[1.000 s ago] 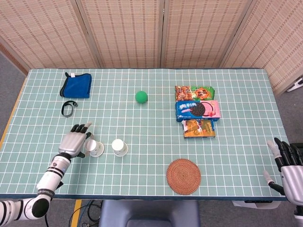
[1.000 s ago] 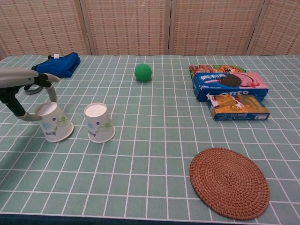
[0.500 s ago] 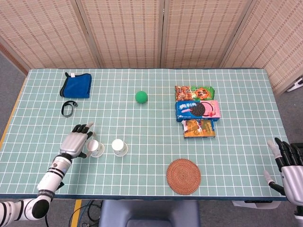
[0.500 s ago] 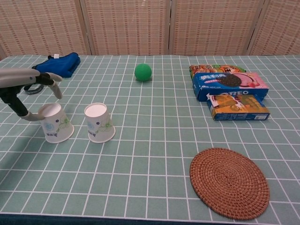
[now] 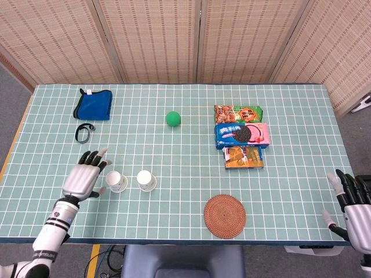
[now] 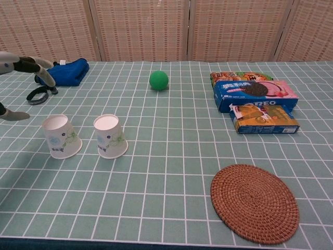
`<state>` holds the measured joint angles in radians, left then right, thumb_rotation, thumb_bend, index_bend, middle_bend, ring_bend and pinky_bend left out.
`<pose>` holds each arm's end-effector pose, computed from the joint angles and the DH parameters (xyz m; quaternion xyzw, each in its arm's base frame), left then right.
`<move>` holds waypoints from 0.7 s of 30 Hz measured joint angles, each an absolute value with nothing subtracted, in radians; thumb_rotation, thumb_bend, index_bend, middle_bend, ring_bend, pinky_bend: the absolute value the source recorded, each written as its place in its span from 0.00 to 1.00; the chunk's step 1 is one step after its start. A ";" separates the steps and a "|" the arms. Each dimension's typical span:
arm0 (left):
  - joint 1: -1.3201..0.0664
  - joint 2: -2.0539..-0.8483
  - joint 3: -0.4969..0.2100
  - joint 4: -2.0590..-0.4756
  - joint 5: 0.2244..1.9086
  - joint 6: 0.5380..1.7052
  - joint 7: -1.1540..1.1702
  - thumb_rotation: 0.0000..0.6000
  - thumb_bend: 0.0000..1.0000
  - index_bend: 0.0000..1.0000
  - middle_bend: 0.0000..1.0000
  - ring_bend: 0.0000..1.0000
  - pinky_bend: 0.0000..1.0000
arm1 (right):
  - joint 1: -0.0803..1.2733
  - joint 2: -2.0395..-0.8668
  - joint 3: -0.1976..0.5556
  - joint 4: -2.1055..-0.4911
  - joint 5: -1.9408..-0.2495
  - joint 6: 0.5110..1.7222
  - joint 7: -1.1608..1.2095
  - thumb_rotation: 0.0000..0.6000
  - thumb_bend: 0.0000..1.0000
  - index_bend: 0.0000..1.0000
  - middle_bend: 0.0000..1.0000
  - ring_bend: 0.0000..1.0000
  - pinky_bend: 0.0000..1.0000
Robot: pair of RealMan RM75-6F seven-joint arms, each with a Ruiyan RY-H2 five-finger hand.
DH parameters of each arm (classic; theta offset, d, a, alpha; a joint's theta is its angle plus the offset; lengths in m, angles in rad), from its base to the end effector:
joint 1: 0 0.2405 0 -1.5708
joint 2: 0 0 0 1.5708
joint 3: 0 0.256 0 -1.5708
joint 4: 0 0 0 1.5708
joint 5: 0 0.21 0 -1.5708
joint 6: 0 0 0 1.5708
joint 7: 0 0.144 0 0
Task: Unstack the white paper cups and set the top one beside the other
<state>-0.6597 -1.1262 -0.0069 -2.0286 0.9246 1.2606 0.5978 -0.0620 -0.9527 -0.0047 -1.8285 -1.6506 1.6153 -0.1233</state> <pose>-0.1767 0.2779 0.0963 -0.7160 -0.3759 -0.2843 0.5149 -0.2784 -0.1255 0.1937 0.6066 -0.3566 0.3757 0.6031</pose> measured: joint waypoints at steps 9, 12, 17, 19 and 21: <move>-0.397 -1.063 0.125 -2.067 1.250 1.572 0.534 1.00 0.29 0.05 0.00 0.00 0.00 | -0.073 -0.977 -0.032 -1.827 -1.699 1.617 -0.165 1.00 0.30 0.01 0.00 0.00 0.00; -0.295 -1.070 0.160 -2.005 1.358 1.667 0.457 1.00 0.30 0.00 0.00 0.00 0.00 | -0.074 -0.987 -0.037 -1.829 -1.709 1.615 -0.181 1.00 0.30 0.01 0.00 0.00 0.00; -0.171 -1.093 0.192 -1.860 1.442 1.752 0.321 1.00 0.29 0.00 0.00 0.00 0.00 | -0.069 -1.009 -0.043 -1.833 -1.719 1.593 -0.228 1.00 0.30 0.01 0.00 0.00 0.00; -0.131 -1.108 0.196 -1.797 1.461 1.779 0.284 1.00 0.29 0.00 0.00 0.00 0.00 | -0.067 -1.020 -0.046 -1.835 -1.726 1.583 -0.253 1.00 0.30 0.01 0.00 0.00 0.00; -0.099 -1.124 0.196 -1.735 1.474 1.802 0.248 1.00 0.29 0.00 0.00 0.00 0.00 | -0.064 -1.030 -0.049 -1.836 -1.732 1.575 -0.275 1.00 0.30 0.01 0.00 0.00 0.00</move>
